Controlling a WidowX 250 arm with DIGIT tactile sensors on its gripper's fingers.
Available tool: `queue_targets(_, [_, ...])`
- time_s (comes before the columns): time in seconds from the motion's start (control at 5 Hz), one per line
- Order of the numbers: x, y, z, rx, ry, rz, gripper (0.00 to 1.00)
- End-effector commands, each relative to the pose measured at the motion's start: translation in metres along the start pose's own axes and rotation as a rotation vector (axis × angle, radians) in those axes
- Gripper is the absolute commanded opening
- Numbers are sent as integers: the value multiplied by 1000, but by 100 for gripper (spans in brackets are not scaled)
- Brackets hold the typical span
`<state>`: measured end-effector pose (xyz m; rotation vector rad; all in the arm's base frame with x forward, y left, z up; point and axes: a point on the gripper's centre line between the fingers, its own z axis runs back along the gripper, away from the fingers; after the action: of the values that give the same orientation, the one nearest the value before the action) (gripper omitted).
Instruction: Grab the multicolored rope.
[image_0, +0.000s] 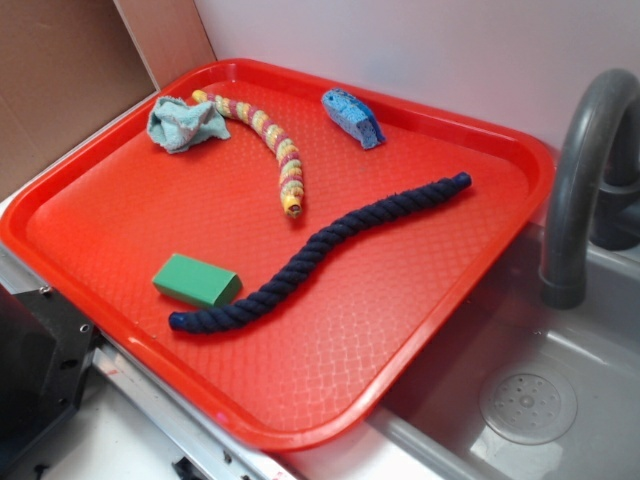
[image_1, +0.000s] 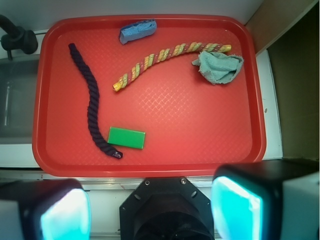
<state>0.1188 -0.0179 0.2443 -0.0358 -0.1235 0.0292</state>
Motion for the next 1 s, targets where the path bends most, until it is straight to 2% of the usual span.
queue_targets(0.0, [0,0,0,0,0,0,100])
queue_targets(0.2, [6,6,-12,-37,-30,205,100])
queue_targets(0.4, [18,11,-27,3,-51,415,100])
queue_targets(0.6, [41,16,-49,31,-89,632,100])
queue_targets(0.8, [70,15,-77,83,-141,798,100])
